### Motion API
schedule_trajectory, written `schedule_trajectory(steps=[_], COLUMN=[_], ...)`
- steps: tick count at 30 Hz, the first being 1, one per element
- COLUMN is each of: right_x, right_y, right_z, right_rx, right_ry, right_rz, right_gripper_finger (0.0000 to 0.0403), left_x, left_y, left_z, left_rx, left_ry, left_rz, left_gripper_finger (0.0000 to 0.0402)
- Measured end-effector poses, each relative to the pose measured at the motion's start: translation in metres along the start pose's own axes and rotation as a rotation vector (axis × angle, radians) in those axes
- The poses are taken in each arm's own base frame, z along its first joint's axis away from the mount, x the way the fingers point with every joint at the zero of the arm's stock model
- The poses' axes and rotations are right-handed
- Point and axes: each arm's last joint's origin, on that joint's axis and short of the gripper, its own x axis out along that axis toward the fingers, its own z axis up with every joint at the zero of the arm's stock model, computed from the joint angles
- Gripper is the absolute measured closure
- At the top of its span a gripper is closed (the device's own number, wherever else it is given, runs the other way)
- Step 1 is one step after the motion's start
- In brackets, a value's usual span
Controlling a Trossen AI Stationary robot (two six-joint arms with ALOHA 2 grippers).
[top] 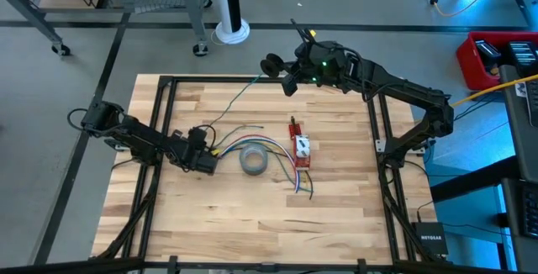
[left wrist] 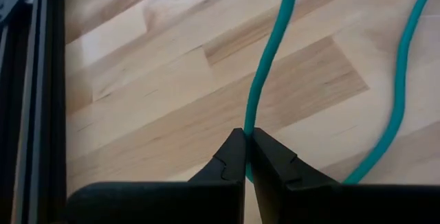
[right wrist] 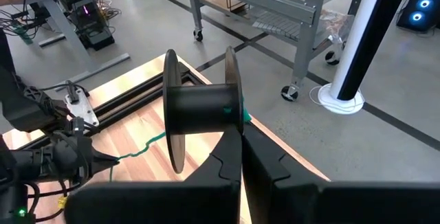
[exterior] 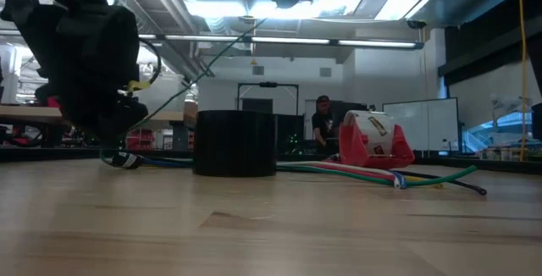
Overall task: Coil cords
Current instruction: Coil the green wire onto the black spool
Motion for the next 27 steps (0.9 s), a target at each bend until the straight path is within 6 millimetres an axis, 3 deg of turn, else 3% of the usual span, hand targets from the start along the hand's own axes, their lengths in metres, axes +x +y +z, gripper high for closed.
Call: schedule_trajectory(steps=[8, 12, 21, 27], right_x=[0.0000, 0.0000, 0.0000, 0.0000], right_y=[0.0000, 0.0004, 0.0007, 0.0007], right_z=[0.0000, -0.0001, 0.0000, 0.0000], right_rx=[0.000, 0.000, 0.001, 0.001], right_ry=[0.000, 0.003, 0.004, 0.004], right_rz=[0.000, 0.014, 0.022, 0.023], right_gripper_finger=[0.0400, 0.0400, 0.0400, 0.0400], left_x=[0.0004, 0.0003, 0.0005, 0.0022], left_y=[-0.0003, -0.0004, -0.0001, -0.0042], left_z=[0.0000, -0.0003, 0.0001, 0.0029], left_rx=[-0.027, -0.062, 0.226, 0.147], left_ry=[0.015, 0.028, 0.018, 0.013], left_rz=[-0.003, -0.005, -0.003, -0.032], left_gripper_finger=[0.0398, 0.0379, 0.0356, 0.0359])
